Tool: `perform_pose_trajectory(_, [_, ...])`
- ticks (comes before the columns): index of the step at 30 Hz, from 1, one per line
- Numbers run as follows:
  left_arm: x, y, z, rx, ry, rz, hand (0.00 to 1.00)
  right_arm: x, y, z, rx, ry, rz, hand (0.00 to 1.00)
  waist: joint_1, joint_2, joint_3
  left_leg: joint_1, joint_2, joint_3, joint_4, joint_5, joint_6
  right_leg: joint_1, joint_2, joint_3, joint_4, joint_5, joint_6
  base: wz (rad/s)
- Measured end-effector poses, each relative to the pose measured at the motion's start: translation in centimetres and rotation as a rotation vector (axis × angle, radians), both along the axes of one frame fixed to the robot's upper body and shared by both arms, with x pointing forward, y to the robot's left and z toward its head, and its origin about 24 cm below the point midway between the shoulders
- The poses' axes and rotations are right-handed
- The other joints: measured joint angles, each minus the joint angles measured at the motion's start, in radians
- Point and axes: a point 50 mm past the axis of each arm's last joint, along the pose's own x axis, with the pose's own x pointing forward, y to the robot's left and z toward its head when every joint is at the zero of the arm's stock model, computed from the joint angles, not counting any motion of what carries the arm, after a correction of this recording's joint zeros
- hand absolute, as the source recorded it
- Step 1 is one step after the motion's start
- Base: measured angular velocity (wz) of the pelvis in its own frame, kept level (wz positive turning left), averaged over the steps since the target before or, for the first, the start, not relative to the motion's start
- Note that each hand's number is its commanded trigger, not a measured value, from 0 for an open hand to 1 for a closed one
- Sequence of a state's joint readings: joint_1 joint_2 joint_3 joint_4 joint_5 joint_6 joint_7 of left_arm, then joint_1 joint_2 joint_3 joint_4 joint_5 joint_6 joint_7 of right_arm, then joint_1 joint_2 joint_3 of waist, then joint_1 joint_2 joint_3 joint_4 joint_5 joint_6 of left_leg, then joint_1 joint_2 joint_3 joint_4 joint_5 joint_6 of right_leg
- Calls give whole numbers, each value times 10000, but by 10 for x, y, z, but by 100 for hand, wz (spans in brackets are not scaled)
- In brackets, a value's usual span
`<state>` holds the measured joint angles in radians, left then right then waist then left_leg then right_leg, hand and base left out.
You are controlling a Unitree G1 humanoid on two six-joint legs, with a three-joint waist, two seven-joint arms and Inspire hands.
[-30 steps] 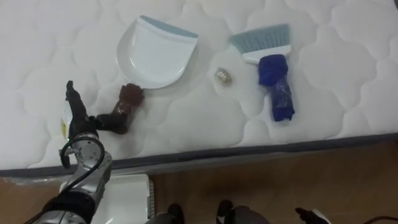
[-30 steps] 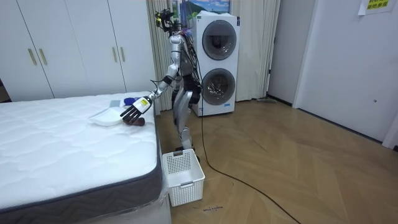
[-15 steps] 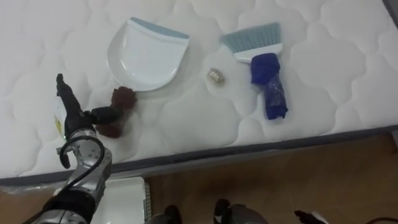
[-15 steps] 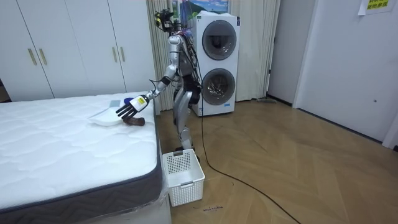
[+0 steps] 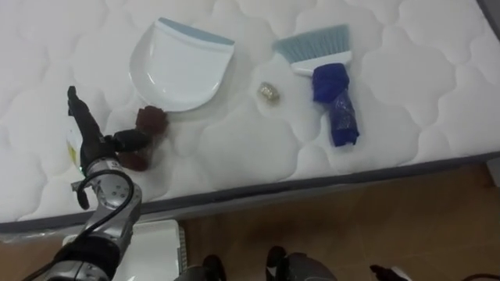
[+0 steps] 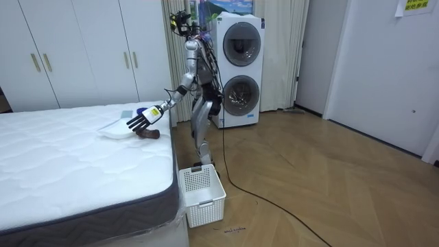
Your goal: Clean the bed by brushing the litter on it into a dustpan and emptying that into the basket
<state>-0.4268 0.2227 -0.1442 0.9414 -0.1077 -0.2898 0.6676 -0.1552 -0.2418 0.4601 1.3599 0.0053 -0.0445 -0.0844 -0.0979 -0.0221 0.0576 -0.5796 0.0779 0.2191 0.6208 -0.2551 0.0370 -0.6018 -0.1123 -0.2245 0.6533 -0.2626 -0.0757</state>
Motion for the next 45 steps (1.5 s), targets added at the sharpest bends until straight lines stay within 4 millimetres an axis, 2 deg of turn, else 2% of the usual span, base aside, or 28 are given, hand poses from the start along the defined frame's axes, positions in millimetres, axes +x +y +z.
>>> perform_pose_trajectory(11, [-4,0,-10,80,582,-262,0,-5,0,-2,85,209,-46,0,-319,16,19,-138,43,-19,68,-148,12,-117,35,17,48,-34,27,-1])
perform_pose_trajectory(14, [-4,0,-10,73,604,-292,0,-8,-1,-2,84,319,-76,0,-326,68,54,-226,128,-17,200,-215,21,-148,93,6,55,-34,26,-2])
perform_pose_trajectory(19, [-1,-1,-9,-63,643,-459,0,-8,-1,-2,80,451,-49,0,-343,117,73,-544,134,-13,398,-228,24,-493,59,34,291,-49,0,-1])
perform_pose_trajectory(25, [-5,0,-20,-203,1495,-811,0,-9,0,-3,155,633,-62,0,-361,109,78,-863,148,-9,829,-390,37,-825,-69,15,812,-341,-44,3])
perform_pose_trajectory(29, [-7,3,-25,-195,1856,-791,0,-8,0,-3,196,653,-54,0,-391,99,84,-935,196,-11,1056,-500,33,-893,-77,21,1026,-386,-62,1])
perform_pose_trajectory(45, [-2,15,-19,161,2069,-523,0,-3,0,-1,115,565,3,0,-623,66,106,-1473,310,-13,1574,-600,79,-1402,-70,46,1417,-405,-94,0])
